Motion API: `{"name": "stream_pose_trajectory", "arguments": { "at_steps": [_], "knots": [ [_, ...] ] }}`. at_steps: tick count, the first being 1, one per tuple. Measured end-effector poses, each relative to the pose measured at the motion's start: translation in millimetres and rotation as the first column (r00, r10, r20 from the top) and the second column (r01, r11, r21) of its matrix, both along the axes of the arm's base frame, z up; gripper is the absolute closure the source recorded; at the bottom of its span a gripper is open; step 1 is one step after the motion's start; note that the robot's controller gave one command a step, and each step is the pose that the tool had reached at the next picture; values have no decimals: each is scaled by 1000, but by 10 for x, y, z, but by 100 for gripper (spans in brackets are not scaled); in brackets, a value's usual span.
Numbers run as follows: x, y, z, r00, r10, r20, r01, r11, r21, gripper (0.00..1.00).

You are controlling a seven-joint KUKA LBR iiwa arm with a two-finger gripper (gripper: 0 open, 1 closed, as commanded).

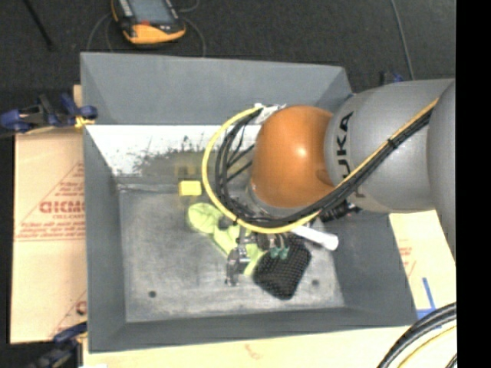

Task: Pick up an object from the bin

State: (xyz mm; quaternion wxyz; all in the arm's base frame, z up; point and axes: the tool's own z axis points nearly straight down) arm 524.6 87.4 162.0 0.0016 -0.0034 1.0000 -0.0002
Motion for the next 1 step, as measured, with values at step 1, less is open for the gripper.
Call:
{"name": "stream_pose_trajectory", "arguments": {
  "at_steps": [1],
  "knots": [
    [81, -113, -344, 997, 74, 2, -74, 997, 0, 0]
  ]
}}
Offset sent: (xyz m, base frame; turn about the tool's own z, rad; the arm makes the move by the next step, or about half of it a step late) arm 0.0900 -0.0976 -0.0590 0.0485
